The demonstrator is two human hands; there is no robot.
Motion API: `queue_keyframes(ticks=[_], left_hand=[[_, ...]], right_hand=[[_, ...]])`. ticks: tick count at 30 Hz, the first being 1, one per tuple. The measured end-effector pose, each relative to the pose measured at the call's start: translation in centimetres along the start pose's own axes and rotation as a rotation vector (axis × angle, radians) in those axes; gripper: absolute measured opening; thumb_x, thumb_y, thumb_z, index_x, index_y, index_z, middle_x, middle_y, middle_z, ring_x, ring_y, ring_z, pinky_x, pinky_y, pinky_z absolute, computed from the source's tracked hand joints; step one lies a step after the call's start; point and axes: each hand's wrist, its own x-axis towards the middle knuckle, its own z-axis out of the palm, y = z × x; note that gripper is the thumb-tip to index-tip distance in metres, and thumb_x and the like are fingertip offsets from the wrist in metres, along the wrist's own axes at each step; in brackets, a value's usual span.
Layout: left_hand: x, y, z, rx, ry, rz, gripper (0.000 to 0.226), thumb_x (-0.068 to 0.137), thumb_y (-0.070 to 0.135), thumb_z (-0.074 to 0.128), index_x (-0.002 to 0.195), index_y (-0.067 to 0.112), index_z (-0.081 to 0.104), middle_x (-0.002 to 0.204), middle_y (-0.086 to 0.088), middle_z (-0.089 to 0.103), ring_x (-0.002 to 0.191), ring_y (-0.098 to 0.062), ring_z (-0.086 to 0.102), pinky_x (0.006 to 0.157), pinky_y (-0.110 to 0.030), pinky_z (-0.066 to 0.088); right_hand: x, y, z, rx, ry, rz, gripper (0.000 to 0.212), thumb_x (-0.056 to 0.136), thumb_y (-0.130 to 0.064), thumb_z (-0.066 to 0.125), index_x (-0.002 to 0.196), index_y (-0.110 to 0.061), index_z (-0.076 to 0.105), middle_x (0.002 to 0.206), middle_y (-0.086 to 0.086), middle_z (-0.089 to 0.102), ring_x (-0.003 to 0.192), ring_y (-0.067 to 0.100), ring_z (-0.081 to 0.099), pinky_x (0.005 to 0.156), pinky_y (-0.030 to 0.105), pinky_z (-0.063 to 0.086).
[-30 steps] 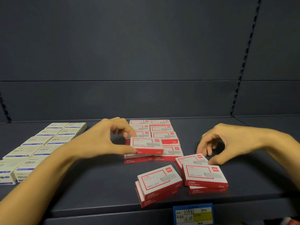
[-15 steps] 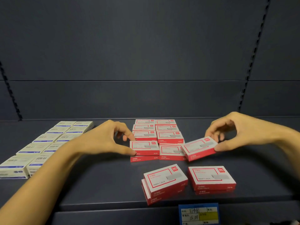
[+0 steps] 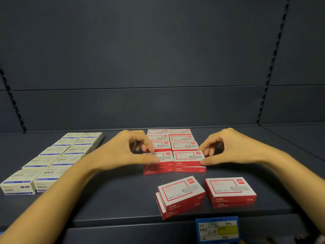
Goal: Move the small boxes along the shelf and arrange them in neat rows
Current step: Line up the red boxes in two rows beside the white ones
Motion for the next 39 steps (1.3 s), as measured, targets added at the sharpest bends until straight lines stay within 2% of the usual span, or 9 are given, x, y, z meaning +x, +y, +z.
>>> queue_keyframes(ticks=[5, 9, 13, 19, 23, 28, 31, 34, 39], left_hand=[[-1.6, 2.0, 1.3, -0.043, -0.111, 0.04, 0.034, 0.062, 0.053, 0.073, 0.077, 0.022, 0.069, 0.081, 0.007, 0.063, 0.074, -0.005, 0.055, 0.068, -0.021, 0.045], [-3.8, 3.3, 1.9, 0.043, -0.161, 0.101, 0.044, 0.055, 0.058, 0.074, 0.086, 0.028, 0.065, 0.088, 0.004, 0.06, 0.083, -0.014, 0.055, 0.074, -0.024, 0.044], [-4.6, 3.9, 2.6, 0.208, -0.112, 0.067, 0.054, 0.05, 0.067, 0.071, 0.085, 0.029, 0.056, 0.091, 0.009, 0.056, 0.087, -0.013, 0.052, 0.072, -0.022, 0.042], [-5.0, 3.7, 3.1, 0.221, -0.03, 0.066, 0.042, 0.056, 0.061, 0.069, 0.078, 0.027, 0.058, 0.084, 0.01, 0.057, 0.076, -0.015, 0.053, 0.071, -0.034, 0.045], [-5.3, 3.3, 2.1, 0.212, -0.007, 0.052, 0.044, 0.059, 0.064, 0.066, 0.081, 0.026, 0.061, 0.087, 0.008, 0.059, 0.077, -0.016, 0.054, 0.071, -0.03, 0.044], [-5.2, 1.8, 0.3, 0.175, -0.001, -0.063, 0.044, 0.057, 0.066, 0.069, 0.082, 0.031, 0.066, 0.084, 0.012, 0.06, 0.074, -0.017, 0.055, 0.069, -0.032, 0.045], [-4.9, 1.0, 0.4, 0.125, -0.024, -0.125, 0.038, 0.056, 0.061, 0.07, 0.081, 0.031, 0.067, 0.081, 0.012, 0.061, 0.074, -0.018, 0.056, 0.069, -0.034, 0.046], [-4.9, 0.3, 0.8, 0.087, -0.039, -0.159, 0.036, 0.057, 0.055, 0.072, 0.082, 0.03, 0.069, 0.079, 0.011, 0.06, 0.072, -0.018, 0.055, 0.07, -0.035, 0.047], [-5.0, -0.6, 1.0, 0.045, 0.01, -0.178, 0.039, 0.054, 0.056, 0.072, 0.085, 0.033, 0.071, 0.077, 0.012, 0.063, 0.064, -0.006, 0.05, 0.061, -0.02, 0.043]], right_hand=[[-2.5, -0.6, -1.2, 0.008, 0.08, -0.067, 0.039, 0.061, -0.063, 0.061, 0.093, -0.041, 0.067, 0.087, -0.015, 0.067, 0.085, 0.0, 0.061, 0.074, 0.015, 0.05], [-5.6, -0.2, -2.4, 0.009, 0.009, -0.15, 0.038, 0.067, -0.066, 0.063, 0.096, -0.043, 0.068, 0.095, -0.014, 0.066, 0.091, 0.007, 0.063, 0.077, 0.019, 0.05], [-7.3, -0.1, -2.5, -0.084, -0.096, -0.152, 0.05, 0.06, -0.072, 0.067, 0.103, -0.045, 0.062, 0.101, -0.018, 0.064, 0.096, 0.005, 0.061, 0.075, 0.019, 0.049], [-7.8, -0.4, -1.7, -0.223, -0.153, -0.124, 0.058, 0.055, -0.082, 0.059, 0.104, -0.051, 0.055, 0.107, -0.029, 0.059, 0.1, 0.002, 0.053, 0.069, 0.013, 0.044], [-7.7, -0.7, -1.7, -0.212, -0.136, -0.127, 0.053, 0.057, -0.079, 0.059, 0.098, -0.046, 0.058, 0.101, -0.024, 0.063, 0.093, 0.007, 0.056, 0.067, 0.01, 0.042], [-7.0, -1.6, -2.3, -0.156, -0.108, -0.113, 0.042, 0.061, -0.069, 0.066, 0.093, -0.042, 0.063, 0.094, -0.018, 0.067, 0.086, 0.011, 0.06, 0.067, 0.026, 0.051], [-6.0, -2.4, -2.1, -0.151, -0.045, -0.103, 0.035, 0.062, -0.064, 0.067, 0.089, -0.042, 0.065, 0.09, -0.015, 0.068, 0.082, 0.008, 0.061, 0.067, 0.027, 0.051], [-4.9, -3.3, -1.4, -0.262, -0.016, -0.056, 0.039, 0.058, -0.068, 0.062, 0.09, -0.044, 0.062, 0.085, -0.017, 0.065, 0.079, 0.001, 0.059, 0.065, 0.023, 0.049], [-3.7, -4.2, -0.2, -0.457, -0.013, -0.034, 0.046, 0.065, -0.068, 0.061, 0.104, -0.043, 0.057, 0.088, -0.02, 0.059, 0.082, -0.001, 0.057, 0.069, 0.018, 0.049]])
